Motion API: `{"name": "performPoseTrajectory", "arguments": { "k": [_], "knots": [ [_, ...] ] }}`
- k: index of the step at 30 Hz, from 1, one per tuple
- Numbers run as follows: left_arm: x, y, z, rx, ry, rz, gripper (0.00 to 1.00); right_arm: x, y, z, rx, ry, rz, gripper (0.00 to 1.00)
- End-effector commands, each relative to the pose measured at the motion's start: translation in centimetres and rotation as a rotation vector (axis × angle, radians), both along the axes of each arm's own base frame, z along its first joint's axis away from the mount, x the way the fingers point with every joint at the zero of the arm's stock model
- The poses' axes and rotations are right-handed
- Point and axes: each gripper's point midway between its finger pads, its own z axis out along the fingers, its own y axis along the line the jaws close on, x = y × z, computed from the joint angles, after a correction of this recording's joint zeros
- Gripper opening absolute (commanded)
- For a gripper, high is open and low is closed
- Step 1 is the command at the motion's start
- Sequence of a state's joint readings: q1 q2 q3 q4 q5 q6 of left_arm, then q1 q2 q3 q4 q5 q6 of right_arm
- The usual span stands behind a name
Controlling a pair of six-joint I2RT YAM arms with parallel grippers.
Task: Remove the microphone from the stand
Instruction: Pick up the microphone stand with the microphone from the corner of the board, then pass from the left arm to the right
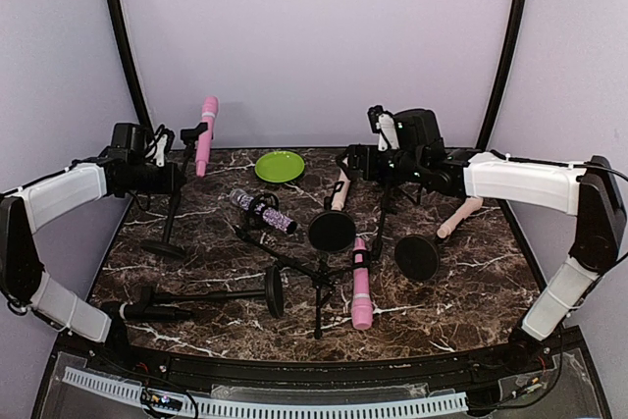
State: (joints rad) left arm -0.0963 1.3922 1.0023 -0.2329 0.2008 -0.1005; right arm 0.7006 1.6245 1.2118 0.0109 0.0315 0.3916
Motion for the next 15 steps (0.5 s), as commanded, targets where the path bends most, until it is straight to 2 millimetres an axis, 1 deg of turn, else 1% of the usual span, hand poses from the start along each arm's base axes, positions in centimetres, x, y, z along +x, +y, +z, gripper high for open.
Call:
{"name": "performPoseTrajectory", "arguments": {
  "k": [1,4,6,9,11,13,15],
  "knots": [
    [-0.1,-0.6,4.1,-0.032,-0.156,-0.024,0.0,0.1,0.2,4.8,0.097,-0.089,-0.01,0.97],
    [-0.6,-0.9,5.7,-0.049,-0.216,-0.043,0.0,-0.2,0.1,5.5,0.113,-0.098,-0.007,0.98],
    [-1.0,-1.2,6.3,-0.061,-0.243,-0.058,0.0,-0.3,0.0,5.8,0.121,-0.1,-0.007,0.98],
    [-1.5,-1.5,7.7,-0.087,-0.292,-0.069,0.0,-0.8,0.2,6.7,0.147,-0.108,0.011,0.98],
    [-1.9,-1.8,8.8,-0.104,-0.326,-0.069,0.0,-1.0,0.4,7.6,0.173,-0.121,0.028,0.98],
    [-2.5,-2.5,10.0,-0.112,-0.366,-0.07,0.0,-1.4,1.0,8.7,0.205,-0.129,0.066,0.98],
    [-3.1,-3.7,11.4,-0.116,-0.415,-0.08,0.0,-1.8,1.7,9.9,0.239,-0.137,0.108,0.98]
  ]
}}
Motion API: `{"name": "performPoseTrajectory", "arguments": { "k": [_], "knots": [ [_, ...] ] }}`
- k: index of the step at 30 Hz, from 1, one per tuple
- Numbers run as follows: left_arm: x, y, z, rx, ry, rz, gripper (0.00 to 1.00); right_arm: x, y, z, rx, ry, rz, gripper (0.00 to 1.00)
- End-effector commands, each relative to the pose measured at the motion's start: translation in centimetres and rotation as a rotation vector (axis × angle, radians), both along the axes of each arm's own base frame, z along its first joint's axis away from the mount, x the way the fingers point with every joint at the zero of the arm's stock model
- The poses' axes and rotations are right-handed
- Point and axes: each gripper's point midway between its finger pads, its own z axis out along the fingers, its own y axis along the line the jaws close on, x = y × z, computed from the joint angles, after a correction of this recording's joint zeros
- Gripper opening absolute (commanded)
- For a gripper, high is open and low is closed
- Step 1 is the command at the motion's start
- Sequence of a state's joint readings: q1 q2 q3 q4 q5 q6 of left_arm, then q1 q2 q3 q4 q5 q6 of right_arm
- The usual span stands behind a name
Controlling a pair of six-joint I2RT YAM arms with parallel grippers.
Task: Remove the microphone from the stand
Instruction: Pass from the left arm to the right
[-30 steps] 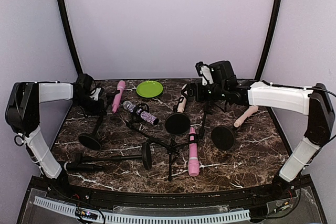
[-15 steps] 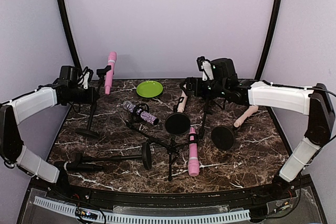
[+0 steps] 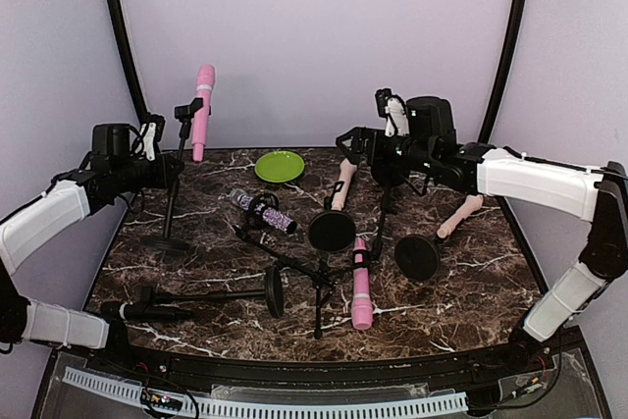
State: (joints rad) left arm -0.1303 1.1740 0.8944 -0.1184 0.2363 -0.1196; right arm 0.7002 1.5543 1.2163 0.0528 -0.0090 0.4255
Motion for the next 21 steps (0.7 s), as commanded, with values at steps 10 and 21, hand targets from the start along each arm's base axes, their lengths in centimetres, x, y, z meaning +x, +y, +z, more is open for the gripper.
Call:
{"name": "performPoseTrajectory", "arguments": {
  "k": [10,21],
  "knots": [
    [-3.7,-10.1,10.9,-0.119,-0.324,-0.146,0.0,-4.5,4.5,11.1,0.321,-0.16,0.317,0.99],
    [-5.4,-14.6,11.8,-0.135,-0.382,-0.186,0.0,-8.1,9.3,14.1,0.429,-0.207,0.465,0.99]
  ]
}}
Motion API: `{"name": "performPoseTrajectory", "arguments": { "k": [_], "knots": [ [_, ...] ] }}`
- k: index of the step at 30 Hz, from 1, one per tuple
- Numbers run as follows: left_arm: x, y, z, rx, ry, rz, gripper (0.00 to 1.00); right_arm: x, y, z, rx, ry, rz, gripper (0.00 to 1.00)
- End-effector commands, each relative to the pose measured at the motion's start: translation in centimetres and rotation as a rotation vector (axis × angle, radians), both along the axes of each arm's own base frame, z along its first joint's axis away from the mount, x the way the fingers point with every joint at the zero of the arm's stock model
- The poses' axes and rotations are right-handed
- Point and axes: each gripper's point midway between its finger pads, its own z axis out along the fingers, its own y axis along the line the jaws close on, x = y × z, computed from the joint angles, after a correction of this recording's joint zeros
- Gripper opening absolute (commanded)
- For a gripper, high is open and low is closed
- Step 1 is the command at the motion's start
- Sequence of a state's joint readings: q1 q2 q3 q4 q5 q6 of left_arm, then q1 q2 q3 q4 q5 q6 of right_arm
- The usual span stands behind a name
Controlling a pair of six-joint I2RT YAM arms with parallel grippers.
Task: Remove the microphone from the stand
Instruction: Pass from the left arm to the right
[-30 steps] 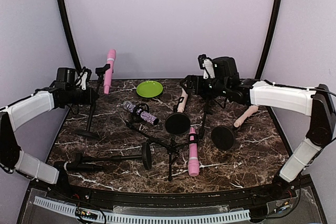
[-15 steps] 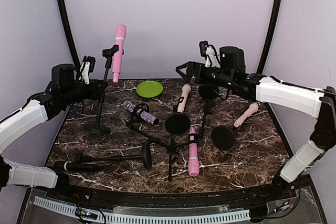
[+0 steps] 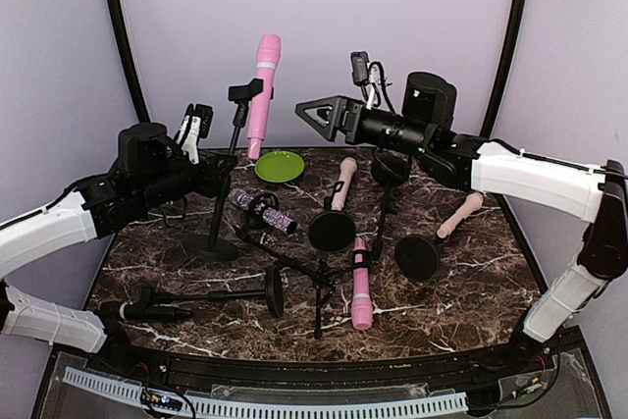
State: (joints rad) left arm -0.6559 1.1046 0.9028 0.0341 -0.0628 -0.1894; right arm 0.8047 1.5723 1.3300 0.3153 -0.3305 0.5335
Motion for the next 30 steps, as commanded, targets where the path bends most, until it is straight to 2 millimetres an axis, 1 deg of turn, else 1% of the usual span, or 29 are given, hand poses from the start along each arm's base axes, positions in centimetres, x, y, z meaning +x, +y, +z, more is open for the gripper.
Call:
{"name": "performPoseTrajectory", "arguments": {
  "k": [1,3,5,8,9,12,15,20,24,30],
  "knots": [
    [0.1,-1.2,5.7,-0.12,-0.153,0.007,0.0,-1.1,1.3,3.1,0.103,-0.047,0.051,0.99],
    [-0.2,-1.9,5.8,-0.128,-0.161,-0.015,0.0,-0.8,1.8,2.8,0.108,-0.031,0.057,0.99],
    [-0.5,-2.4,5.9,-0.136,-0.168,-0.03,0.0,-0.9,2.6,2.9,0.117,-0.025,0.086,0.99],
    [-0.7,-3.2,5.6,-0.131,-0.167,-0.051,0.0,-1.0,3.9,2.8,0.109,-0.016,0.114,0.98],
    [-0.7,-3.3,5.5,-0.126,-0.169,-0.056,0.0,-0.9,4.3,3.0,0.107,-0.018,0.111,0.99],
    [-1.1,-3.9,5.0,-0.115,-0.166,-0.078,0.0,-0.1,5.0,2.4,0.092,0.009,0.08,0.99],
    [-1.5,-4.3,5.1,-0.116,-0.18,-0.095,0.0,0.9,5.6,1.4,0.086,0.054,0.061,0.98],
    [-2.2,-5.1,4.8,-0.123,-0.19,-0.129,0.0,1.1,6.5,1.0,0.093,0.079,0.083,0.92],
    [-2.0,-5.4,4.2,-0.109,-0.178,-0.126,0.0,1.3,6.4,1.3,0.107,0.069,0.069,0.84],
    [-2.0,-5.7,4.2,-0.113,-0.181,-0.124,0.0,2.1,6.2,1.5,0.126,0.068,0.025,0.68]
  ]
}}
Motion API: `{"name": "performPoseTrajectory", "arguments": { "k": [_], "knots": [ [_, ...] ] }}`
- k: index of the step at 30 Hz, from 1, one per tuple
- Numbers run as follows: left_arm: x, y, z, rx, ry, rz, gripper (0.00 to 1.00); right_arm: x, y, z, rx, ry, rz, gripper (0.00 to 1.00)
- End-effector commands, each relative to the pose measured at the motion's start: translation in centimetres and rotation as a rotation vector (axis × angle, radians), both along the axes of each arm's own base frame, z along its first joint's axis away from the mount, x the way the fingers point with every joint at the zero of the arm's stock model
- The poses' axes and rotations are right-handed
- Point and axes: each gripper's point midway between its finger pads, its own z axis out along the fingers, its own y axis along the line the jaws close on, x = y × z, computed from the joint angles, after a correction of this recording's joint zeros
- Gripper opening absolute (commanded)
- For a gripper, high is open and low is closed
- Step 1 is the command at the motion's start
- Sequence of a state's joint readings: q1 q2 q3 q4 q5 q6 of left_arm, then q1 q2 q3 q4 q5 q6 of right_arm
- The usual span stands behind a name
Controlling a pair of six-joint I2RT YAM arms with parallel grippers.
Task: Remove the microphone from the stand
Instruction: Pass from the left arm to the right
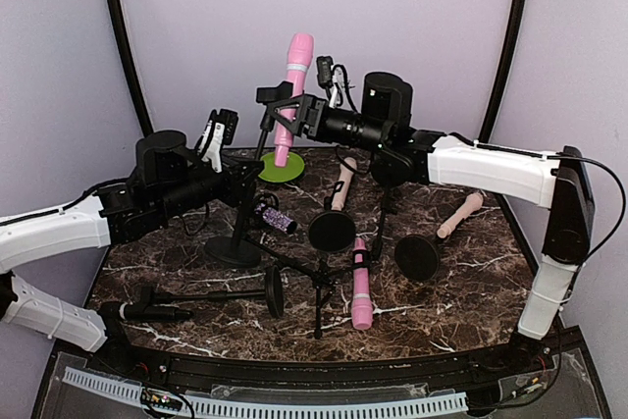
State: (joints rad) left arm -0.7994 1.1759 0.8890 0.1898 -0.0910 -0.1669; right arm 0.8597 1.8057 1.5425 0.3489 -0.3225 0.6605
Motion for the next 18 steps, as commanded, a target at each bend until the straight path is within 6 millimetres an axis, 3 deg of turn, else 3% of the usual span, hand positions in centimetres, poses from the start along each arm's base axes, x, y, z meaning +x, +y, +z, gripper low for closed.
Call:
{"name": "performPoseTrajectory", "arguments": {
  "k": [1,11,18],
  "knots": [
    [-0.27,-0.34,3.92,-0.096,-0.107,-0.007,0.0,0.44,-0.05,2.38,0.068,-0.038,-0.039,0.65],
    [-0.39,-0.67,3.54,-0.095,-0.106,-0.015,0.0,0.96,-0.36,2.54,0.096,-0.029,-0.073,0.41],
    [-0.49,-0.55,3.68,-0.104,-0.11,-0.012,0.0,1.05,-0.7,2.57,0.1,-0.032,-0.09,0.33]
  ]
}}
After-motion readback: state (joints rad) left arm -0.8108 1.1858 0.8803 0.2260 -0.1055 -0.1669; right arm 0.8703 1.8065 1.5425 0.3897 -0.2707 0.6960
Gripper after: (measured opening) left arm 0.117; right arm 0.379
